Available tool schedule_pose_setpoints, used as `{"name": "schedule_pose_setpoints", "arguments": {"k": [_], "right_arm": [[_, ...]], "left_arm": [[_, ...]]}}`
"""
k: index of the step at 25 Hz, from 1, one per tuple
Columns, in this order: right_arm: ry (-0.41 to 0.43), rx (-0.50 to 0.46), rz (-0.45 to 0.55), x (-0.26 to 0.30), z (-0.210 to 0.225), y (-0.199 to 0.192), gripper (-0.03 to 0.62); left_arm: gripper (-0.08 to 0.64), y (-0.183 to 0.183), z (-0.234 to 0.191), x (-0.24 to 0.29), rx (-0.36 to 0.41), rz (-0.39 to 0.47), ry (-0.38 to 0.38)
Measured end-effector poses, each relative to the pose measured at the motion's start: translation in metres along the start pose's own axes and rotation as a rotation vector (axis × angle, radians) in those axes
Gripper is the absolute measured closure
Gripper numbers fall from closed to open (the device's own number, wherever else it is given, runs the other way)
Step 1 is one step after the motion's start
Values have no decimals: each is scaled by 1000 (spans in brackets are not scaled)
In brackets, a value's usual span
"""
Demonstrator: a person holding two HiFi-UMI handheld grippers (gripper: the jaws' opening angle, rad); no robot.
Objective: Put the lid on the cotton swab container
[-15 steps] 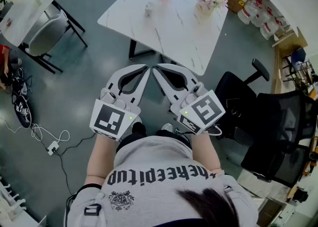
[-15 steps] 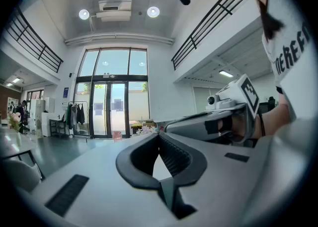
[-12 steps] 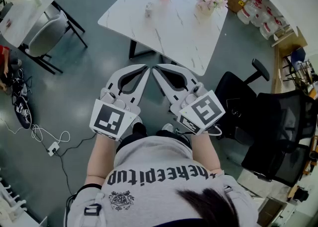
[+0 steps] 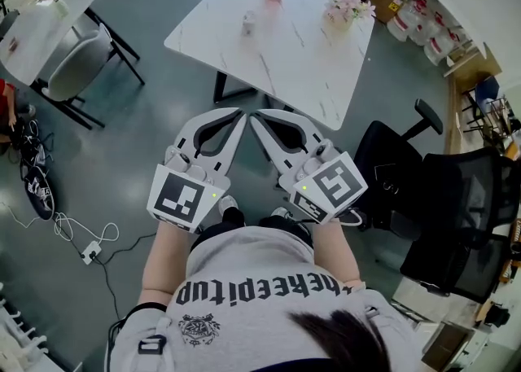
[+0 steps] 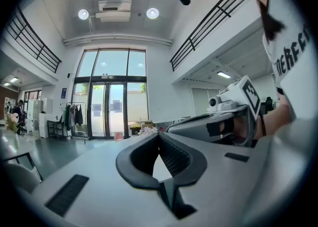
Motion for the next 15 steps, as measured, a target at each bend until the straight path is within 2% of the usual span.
{"name": "schedule_pose_setpoints", "arguments": {"k": [7,12,15], "right_arm": [[-26,31,6,7,-1,-3,581],[-80,21,19,12,19,-4,581],[-72,15,10,17,30,-5,581]], "left_arm": [[545,-6,-11,-2,-12,4,-27],[545,-10,-21,12,-7,-2,-33],[545,-12,-27,24,-3,-4,-34]]}}
Point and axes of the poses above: the fingertips, and each gripper's own axes: x forward along the fingers, z to its right, y out of its top, the point moved 1 cm from there along -x, backward along the fingers, and after that the axes turned 2 degrees about -y, right-handed, at the moved point
